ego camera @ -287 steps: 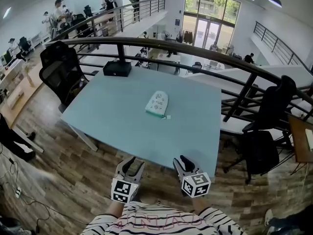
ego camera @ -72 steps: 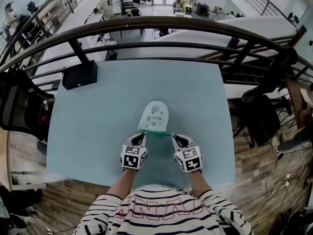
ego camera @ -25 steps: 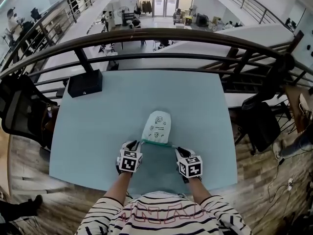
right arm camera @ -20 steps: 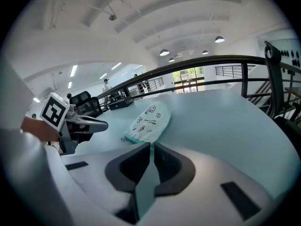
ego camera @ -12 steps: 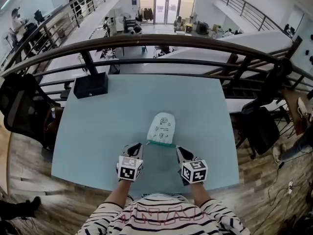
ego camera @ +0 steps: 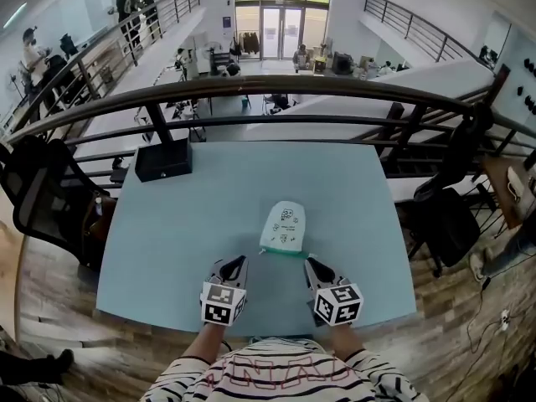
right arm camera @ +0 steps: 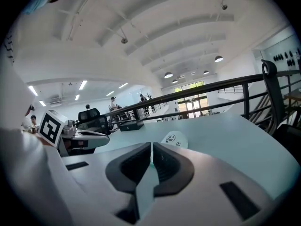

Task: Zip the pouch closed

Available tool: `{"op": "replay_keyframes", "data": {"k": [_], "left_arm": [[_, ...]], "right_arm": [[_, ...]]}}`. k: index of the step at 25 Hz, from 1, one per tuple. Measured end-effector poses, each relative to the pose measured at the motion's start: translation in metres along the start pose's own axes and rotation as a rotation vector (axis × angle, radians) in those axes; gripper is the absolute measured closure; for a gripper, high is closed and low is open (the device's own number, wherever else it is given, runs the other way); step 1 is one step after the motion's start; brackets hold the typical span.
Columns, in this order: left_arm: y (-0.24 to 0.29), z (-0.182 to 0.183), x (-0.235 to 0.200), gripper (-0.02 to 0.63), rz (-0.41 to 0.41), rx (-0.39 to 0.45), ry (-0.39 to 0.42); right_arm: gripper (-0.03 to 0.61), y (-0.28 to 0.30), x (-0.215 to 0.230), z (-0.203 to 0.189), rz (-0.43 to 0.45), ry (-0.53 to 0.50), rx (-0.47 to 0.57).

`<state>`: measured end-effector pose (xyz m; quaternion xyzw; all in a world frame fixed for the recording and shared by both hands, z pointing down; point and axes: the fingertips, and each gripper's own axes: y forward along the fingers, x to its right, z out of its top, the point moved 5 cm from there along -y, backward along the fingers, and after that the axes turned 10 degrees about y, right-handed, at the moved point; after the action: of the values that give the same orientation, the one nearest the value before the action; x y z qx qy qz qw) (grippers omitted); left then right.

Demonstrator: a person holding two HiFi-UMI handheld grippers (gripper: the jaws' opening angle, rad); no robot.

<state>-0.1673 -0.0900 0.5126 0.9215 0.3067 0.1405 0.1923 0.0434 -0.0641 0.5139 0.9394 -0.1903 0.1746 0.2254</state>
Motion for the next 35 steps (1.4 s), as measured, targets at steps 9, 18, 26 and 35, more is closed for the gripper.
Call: {"op": "replay_keyframes", "data": {"k": [9,18,26,35], "left_arm": [[-0.031,0.003,0.001,0.588,-0.002,0.050,0.001],[-0.050,0.008,0.011,0.588,-0.008,0.095,0.003],[-0.065,0.001,0.010,0.588,-0.013,0.117,0.006],[-0.073,-0.005,0.012,0.588,-0.003,0.125,0.008]], "right_arm": [[0.546,-0.016,-0.018,0.003,-0.028,-0.001,0.070],[0.551,-0.034,-0.031,0.000,-0.029,-0.005,0.100],[0.551,-0.035,-0.046,-0.010,-0.016,-0.011,0.095],[0.552,-0.038,-0.049,-0.017,-0.016,-0.013,0.095]]}}
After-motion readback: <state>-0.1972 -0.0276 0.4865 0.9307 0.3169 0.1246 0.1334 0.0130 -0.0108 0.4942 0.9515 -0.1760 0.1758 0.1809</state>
